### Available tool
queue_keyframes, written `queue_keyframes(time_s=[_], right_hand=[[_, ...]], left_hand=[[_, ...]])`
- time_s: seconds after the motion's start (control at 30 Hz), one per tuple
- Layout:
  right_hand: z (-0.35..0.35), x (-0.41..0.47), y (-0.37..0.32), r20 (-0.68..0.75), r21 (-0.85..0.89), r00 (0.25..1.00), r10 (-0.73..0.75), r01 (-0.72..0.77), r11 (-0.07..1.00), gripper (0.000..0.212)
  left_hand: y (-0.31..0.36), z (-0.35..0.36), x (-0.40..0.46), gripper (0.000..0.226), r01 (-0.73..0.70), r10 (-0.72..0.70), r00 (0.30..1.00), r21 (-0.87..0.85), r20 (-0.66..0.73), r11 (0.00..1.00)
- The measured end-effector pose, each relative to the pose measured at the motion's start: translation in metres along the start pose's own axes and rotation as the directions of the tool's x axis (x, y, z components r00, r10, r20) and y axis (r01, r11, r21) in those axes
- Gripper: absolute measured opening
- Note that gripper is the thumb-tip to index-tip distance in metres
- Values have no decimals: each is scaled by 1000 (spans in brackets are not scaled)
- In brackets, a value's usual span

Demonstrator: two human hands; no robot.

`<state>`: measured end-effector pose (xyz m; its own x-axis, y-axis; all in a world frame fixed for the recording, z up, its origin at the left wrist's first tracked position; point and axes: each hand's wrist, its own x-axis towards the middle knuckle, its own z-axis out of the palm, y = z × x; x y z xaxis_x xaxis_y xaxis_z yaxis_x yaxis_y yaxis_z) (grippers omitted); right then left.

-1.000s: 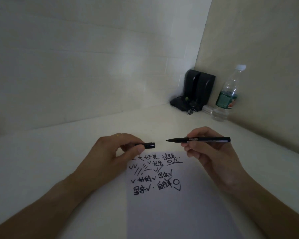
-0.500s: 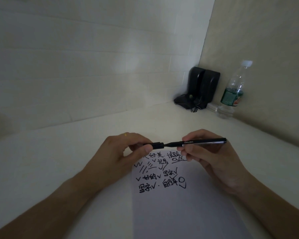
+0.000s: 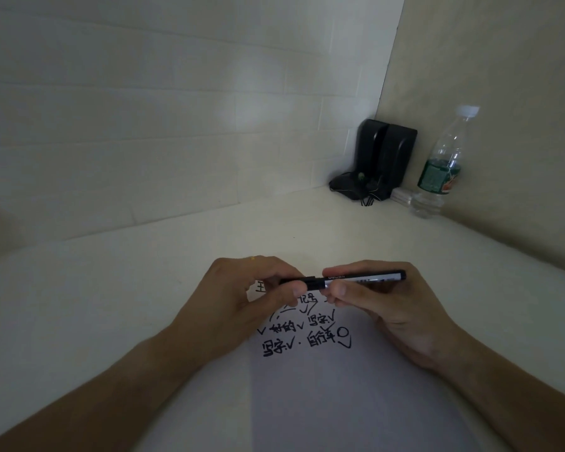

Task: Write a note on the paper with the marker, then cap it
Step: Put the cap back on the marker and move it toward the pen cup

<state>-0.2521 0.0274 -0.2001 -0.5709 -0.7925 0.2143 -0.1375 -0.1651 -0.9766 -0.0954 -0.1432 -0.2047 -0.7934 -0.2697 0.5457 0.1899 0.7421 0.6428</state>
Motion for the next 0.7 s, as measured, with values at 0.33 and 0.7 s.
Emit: queue_keyframes(time_s=[0.33, 0.7], right_hand=[[39, 1, -58, -103, 275, 991, 89, -57, 960, 52], [250, -25, -68, 33, -210, 979, -200, 203, 956, 75]], left_hand=[[42, -32, -2, 22, -46, 80, 990, 278, -114, 959], [38, -179, -166, 51, 422, -313, 901, 437, -300, 795]])
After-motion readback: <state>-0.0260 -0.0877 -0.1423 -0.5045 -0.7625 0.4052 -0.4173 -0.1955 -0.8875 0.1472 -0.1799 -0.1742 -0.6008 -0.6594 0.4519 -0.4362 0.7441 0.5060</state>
